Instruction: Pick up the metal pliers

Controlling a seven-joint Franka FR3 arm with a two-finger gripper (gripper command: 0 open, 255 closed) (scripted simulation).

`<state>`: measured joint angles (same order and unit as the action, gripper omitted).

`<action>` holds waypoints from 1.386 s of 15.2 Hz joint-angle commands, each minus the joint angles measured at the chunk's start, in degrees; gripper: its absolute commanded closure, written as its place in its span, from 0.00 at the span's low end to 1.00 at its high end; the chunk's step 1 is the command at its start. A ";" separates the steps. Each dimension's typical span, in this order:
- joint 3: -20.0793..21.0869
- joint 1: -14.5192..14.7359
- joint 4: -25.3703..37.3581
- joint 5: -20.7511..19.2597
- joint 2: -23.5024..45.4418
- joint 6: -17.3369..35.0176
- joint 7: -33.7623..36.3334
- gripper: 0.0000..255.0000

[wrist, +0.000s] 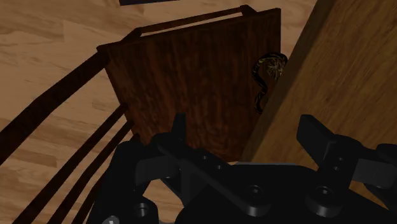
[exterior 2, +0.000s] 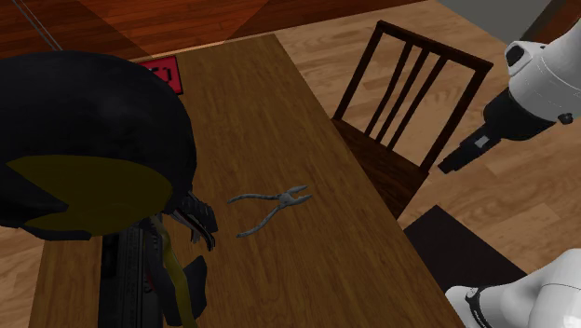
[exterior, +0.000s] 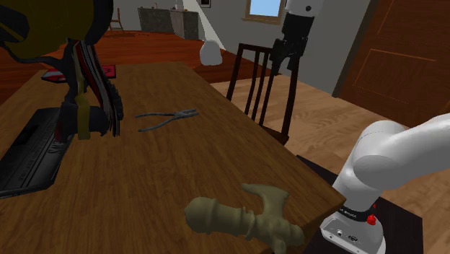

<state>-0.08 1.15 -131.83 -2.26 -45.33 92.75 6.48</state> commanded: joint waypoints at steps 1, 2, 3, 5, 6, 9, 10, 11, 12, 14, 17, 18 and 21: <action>0.00 0.00 0.00 0.00 0.00 0.00 0.00 0.00; 0.18 0.63 0.79 0.21 2.02 1.06 -0.73 0.00; 0.36 1.26 1.64 0.41 4.05 2.06 -1.47 0.00; 0.77 2.47 3.49 0.82 8.08 3.89 -2.94 0.00; 1.00 3.05 4.49 1.02 10.10 4.72 -3.68 0.00; 1.78 4.73 7.78 1.58 16.08 6.88 -5.90 0.00; 2.07 5.26 8.97 1.75 18.06 7.49 -6.63 0.00; 2.38 5.78 10.20 1.91 20.03 8.05 -7.36 0.00; 2.70 6.29 11.47 2.06 21.98 8.55 -8.07 0.00; 3.40 7.26 14.14 2.31 25.87 9.40 -9.48 0.00; 4.57 8.66 18.45 2.53 31.61 10.29 -11.52 0.00; 4.99 9.11 19.96 2.56 33.51 10.49 -12.16 0.00; 6.31 10.48 24.72 2.50 39.16 10.81 -14.02 0.00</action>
<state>5.83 11.20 -109.07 0.28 -8.34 103.54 -6.79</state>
